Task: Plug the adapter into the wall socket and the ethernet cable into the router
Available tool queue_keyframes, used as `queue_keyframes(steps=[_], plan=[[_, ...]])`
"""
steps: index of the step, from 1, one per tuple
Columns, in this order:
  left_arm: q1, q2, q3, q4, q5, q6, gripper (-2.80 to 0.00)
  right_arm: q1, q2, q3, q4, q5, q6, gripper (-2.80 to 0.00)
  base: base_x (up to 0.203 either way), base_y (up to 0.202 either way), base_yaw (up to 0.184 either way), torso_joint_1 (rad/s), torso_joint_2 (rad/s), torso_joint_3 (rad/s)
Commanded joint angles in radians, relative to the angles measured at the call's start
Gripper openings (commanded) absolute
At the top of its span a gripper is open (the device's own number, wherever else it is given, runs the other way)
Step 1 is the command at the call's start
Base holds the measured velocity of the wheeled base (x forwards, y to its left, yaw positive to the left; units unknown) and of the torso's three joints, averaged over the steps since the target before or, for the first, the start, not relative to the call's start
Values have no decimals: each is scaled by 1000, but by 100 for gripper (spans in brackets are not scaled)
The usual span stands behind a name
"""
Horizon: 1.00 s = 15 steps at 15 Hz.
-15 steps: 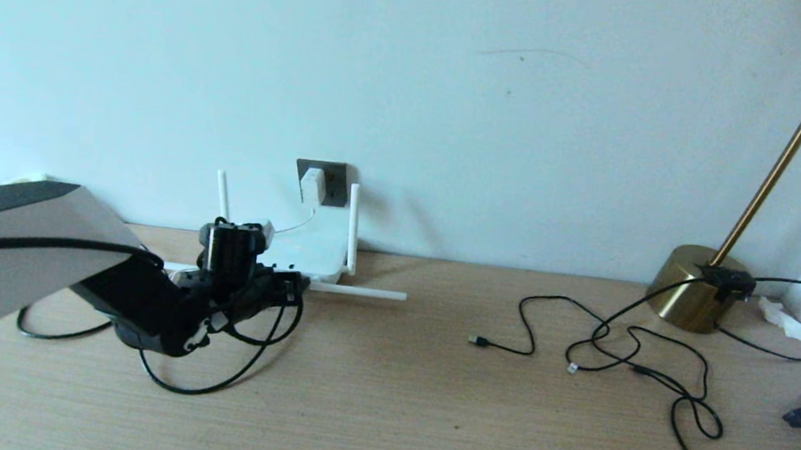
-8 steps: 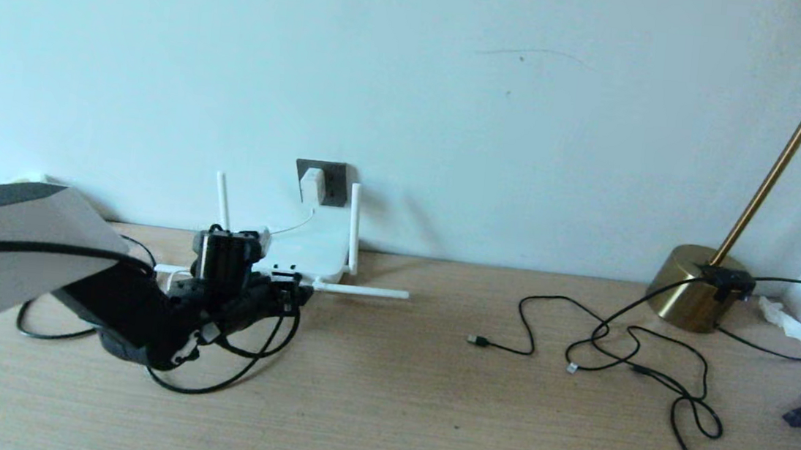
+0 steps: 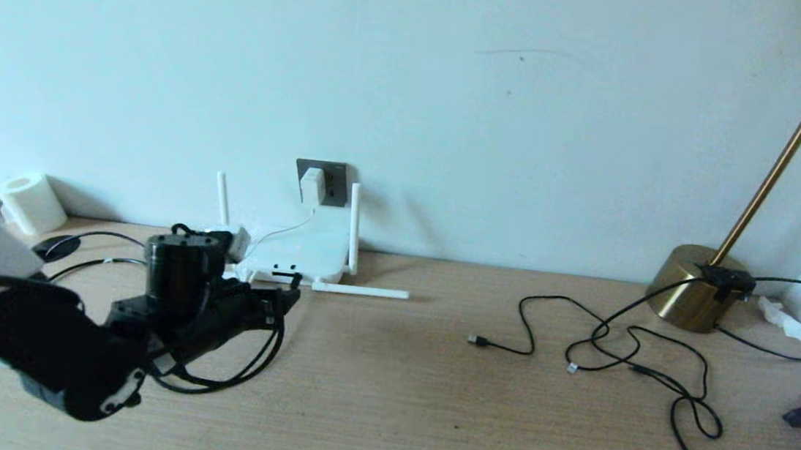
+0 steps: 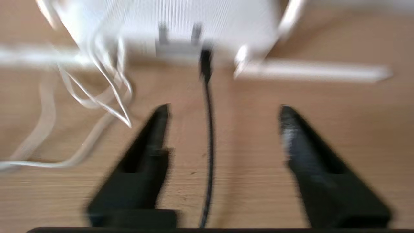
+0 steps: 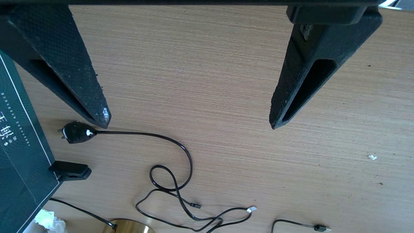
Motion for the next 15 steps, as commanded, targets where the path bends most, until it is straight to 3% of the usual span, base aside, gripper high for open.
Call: queue_keyframes(steps=[1,4,7,10,12,15], plan=[[-9,-153,18,4,6,2,-280,0,1,0,2,1,-1,0,0,0,0,0,0,0],[-18,-448,-10,152,40,55,-280,0,1,0,2,1,-1,0,0,0,0,0,0,0],[-66,-804,37,390,73,93,-280,0,1,0,2,1,-1,0,0,0,0,0,0,0],[-117,-1169,310,610,75,120,-280,0,1,0,2,1,-1,0,0,0,0,0,0,0],[-136,-1358,554,722,19,140,-280,0,1,0,2,0,-1,0,0,0,0,0,0,0],[-124,-1510,643,910,-98,153,-280,0,1,0,2,1,-1,0,0,0,0,0,0,0]])
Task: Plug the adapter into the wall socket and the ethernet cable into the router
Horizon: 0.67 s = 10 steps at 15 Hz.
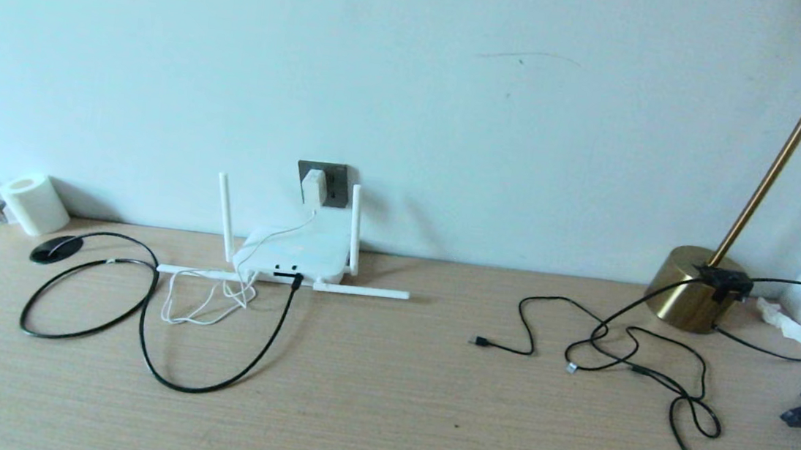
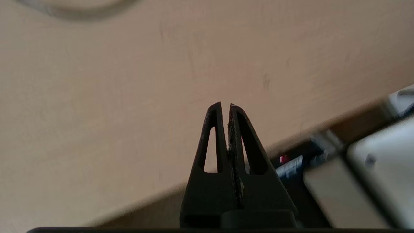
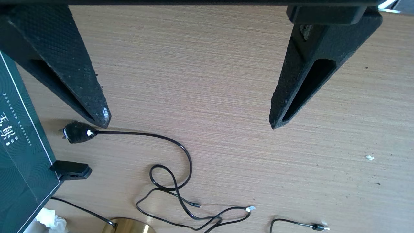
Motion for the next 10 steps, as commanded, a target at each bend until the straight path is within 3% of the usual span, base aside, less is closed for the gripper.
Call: queue_keyframes(steps=[1,2,4,6,8,10], plan=[[46,-104,20,44,-14,6,-280,1,1,1,2,1,-7,0,0,0,0,0,0,0],[134,-99,18,57,-23,22,-280,1,1,2,2,3,-15,0,0,0,0,0,0,0],[381,-147,18,69,-41,64,-280,1,1,1,0,1,-3,0,0,0,0,0,0,0],[510,-215,28,47,-62,104,-280,1,1,0,0,1,7,0,0,0,0,0,0,0],[487,-233,34,46,-84,94,-280,1,1,0,0,-3,57,0,0,0,0,0,0,0],[370,-249,34,44,-91,105,-280,1,1,1,0,-7,70,0,0,0,0,0,0,0]])
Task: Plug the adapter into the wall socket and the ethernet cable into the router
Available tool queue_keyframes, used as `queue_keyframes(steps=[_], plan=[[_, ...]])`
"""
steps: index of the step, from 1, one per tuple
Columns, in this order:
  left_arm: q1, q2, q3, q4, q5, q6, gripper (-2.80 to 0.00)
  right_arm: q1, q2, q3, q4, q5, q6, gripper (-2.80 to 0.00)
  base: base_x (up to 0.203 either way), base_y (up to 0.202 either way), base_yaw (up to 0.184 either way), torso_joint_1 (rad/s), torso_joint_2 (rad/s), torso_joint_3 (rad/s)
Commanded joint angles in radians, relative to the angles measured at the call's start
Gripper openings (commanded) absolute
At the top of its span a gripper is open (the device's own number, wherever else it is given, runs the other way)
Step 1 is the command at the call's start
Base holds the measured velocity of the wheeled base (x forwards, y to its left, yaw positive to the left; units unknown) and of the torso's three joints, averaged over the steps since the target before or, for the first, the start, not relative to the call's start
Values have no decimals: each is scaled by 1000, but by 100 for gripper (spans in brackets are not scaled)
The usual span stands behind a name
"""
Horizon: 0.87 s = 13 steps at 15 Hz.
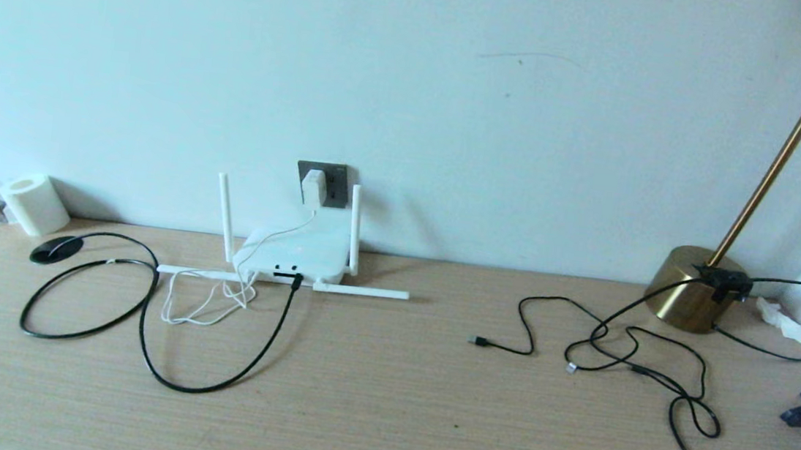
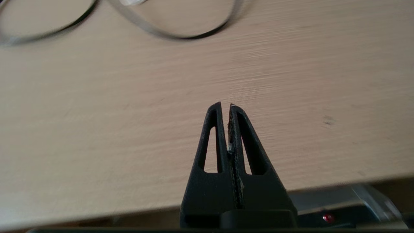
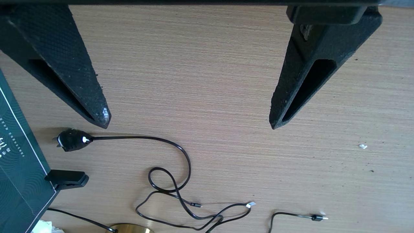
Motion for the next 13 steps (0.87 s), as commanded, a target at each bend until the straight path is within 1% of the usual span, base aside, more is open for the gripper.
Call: queue_keyframes(steps=[1,2,5,6,7,8,9,13], plan=[[-42,-24,1,4,-1,7,-280,0,1,0,0,-1,0,0,0,0,0,0,0,0],[-27,-59,1,3,-1,9,-280,0,1,0,0,1,0,0,0,0,0,0,0,0],[-1,-268,1,2,-4,25,-280,0,1,0,0,1,-3,0,0,0,0,0,0,0],[5,-293,1,2,-2,21,-280,0,1,0,0,1,-3,0,0,0,0,0,0,0],[9,-288,1,2,15,-24,-280,0,1,4,-2,-2,4,0,0,0,0,0,0,0],[12,-283,1,0,39,-89,-280,0,1,9,-26,-14,7,0,0,0,0,0,0,0],[14,-281,1,-1,47,-106,-280,0,1,16,-49,-19,6,0,0,0,0,0,0,0],[13,-281,1,-1,47,-106,-280,0,1,17,-51,-18,4,0,0,0,0,0,0,0]])
